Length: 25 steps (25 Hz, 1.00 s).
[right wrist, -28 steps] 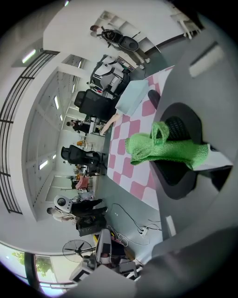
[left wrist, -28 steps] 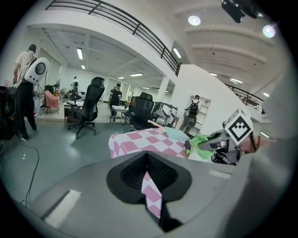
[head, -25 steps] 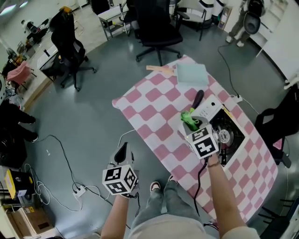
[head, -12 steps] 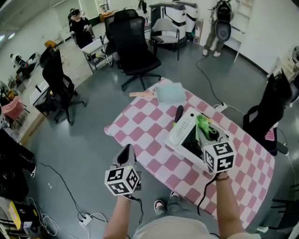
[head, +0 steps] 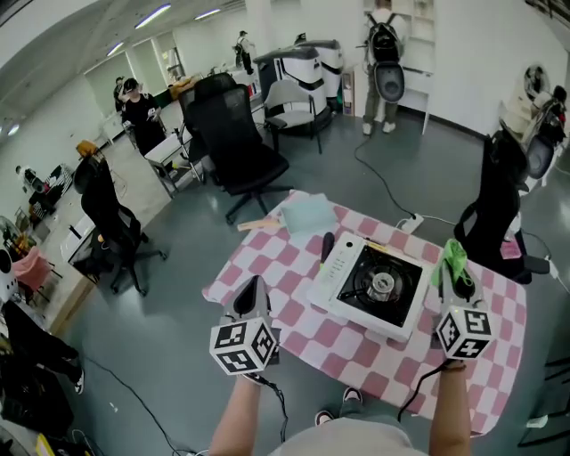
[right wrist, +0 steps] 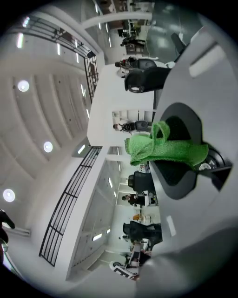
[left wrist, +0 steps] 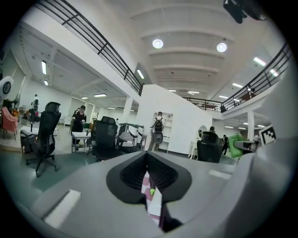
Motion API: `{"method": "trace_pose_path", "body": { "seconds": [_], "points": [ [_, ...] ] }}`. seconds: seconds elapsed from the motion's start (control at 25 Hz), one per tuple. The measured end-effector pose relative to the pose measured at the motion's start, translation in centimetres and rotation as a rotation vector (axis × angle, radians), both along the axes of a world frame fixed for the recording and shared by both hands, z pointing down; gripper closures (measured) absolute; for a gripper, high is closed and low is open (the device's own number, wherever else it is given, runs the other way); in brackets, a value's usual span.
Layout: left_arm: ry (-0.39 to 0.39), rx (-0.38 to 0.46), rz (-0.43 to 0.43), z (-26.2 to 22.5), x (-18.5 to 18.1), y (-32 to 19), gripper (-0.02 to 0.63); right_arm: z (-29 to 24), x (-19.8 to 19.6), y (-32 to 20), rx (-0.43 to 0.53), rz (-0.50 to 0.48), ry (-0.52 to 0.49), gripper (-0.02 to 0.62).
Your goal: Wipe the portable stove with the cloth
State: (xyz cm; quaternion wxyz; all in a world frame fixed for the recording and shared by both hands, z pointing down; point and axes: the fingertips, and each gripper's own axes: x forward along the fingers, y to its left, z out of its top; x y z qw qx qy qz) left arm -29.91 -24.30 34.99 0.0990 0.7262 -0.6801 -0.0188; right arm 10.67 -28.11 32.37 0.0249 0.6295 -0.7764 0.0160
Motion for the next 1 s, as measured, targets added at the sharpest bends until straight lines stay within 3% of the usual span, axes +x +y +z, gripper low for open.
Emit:
{"method": "trace_pose_path", "body": {
  "seconds": [0.28,0.6,1.0],
  "points": [
    [-0.001,0.004,0.049,-0.1,2.6,-0.9,0.606,2.0,7.0,4.2,0.027,0.197,-0.049,0.517],
    [-0.002,-0.009,0.079,0.5,4.9,-1.4,0.606,3.0,10.0,5.5,0.005,0.278,-0.025,0.517],
    [0.001,-0.030,0.106,1.5,7.1,-2.0,0.606,2.8,11.3,5.8,0.025,0.281,-0.053,0.517]
  ]
}}
